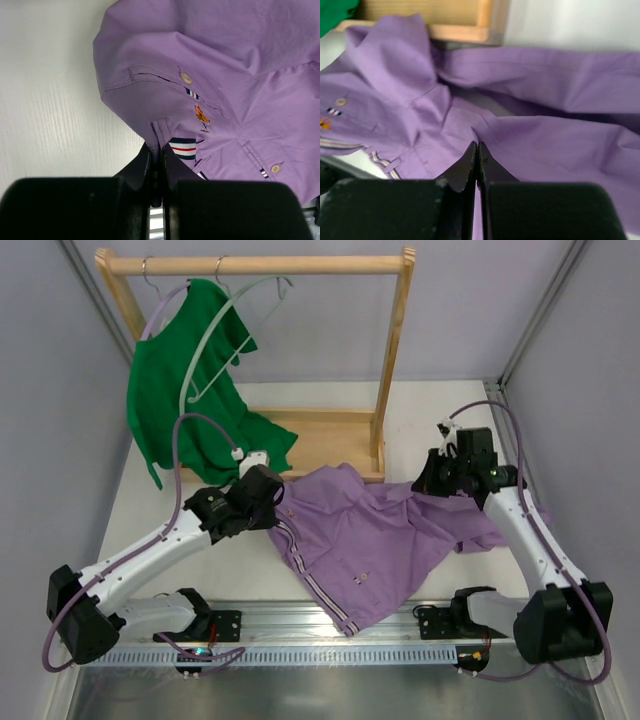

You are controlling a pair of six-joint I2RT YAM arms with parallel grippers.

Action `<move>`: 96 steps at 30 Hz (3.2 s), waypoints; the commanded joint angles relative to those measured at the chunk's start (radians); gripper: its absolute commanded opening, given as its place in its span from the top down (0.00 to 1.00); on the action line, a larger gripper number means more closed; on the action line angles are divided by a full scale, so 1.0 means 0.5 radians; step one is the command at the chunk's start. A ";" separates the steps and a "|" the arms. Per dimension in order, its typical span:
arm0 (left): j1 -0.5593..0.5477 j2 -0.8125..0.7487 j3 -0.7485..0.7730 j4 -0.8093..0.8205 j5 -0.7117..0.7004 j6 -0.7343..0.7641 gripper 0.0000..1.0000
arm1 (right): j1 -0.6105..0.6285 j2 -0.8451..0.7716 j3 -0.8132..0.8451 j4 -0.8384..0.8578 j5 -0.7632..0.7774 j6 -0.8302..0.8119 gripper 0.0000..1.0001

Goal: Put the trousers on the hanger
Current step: Fold the trousers

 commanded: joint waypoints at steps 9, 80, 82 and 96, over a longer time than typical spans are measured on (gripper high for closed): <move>0.008 -0.056 -0.028 0.160 0.122 0.115 0.99 | 0.440 -0.507 -0.722 0.151 0.034 0.696 0.49; 0.011 -0.140 0.272 -0.284 -0.248 0.161 1.00 | -0.308 0.381 1.048 -0.454 1.657 0.524 0.96; 0.008 -0.124 0.309 -0.342 -0.343 0.155 1.00 | -0.318 0.282 1.039 -0.457 1.731 0.521 0.96; 0.118 0.011 0.352 -0.515 -0.678 0.121 1.00 | -0.394 0.021 0.622 -0.350 1.692 0.515 0.96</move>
